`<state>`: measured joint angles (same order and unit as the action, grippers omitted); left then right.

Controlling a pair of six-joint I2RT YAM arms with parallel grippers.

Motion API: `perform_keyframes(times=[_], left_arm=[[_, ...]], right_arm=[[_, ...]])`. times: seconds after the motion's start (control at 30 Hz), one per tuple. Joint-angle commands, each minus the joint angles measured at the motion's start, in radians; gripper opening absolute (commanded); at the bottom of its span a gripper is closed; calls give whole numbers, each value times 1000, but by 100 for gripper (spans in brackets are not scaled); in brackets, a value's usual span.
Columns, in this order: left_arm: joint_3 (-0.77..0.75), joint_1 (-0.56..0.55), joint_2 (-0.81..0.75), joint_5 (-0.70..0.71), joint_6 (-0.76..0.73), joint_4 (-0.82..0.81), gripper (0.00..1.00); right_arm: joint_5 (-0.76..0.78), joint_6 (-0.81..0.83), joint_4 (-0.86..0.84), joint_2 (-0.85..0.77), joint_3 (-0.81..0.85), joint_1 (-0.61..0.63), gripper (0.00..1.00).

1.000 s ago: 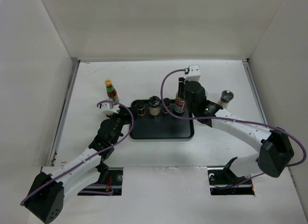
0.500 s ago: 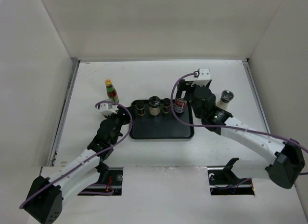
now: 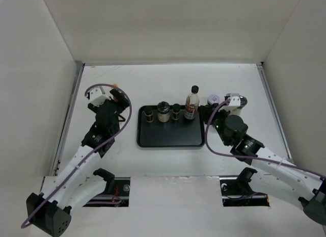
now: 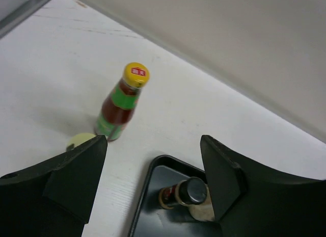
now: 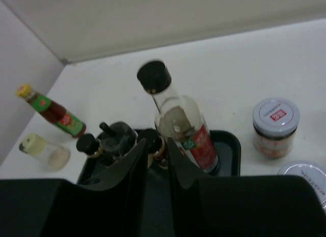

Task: Organize the condiment bottles

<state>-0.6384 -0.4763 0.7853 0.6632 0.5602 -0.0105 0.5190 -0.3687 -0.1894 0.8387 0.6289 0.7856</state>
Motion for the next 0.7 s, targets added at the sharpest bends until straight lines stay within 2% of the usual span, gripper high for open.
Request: perform_keyframes(times=[0.0, 0.17, 0.27, 0.57, 0.67], left_arm=[[-118, 44, 103, 50, -28, 138, 73], [-276, 103, 284, -3, -55, 170, 73], [-325, 129, 350, -33, -59, 179, 73], [-385, 195, 482, -80, -77, 169, 69], [-412, 199, 525, -100, -82, 144, 63]], right_arm=[[-50, -64, -79, -3, -60, 13, 34], [-96, -107, -122, 16, -126, -1, 62], [-122, -119, -169, 25, -149, -24, 72], [-143, -121, -176, 63, -138, -21, 77], [-145, -121, -176, 65, -136, -21, 78]])
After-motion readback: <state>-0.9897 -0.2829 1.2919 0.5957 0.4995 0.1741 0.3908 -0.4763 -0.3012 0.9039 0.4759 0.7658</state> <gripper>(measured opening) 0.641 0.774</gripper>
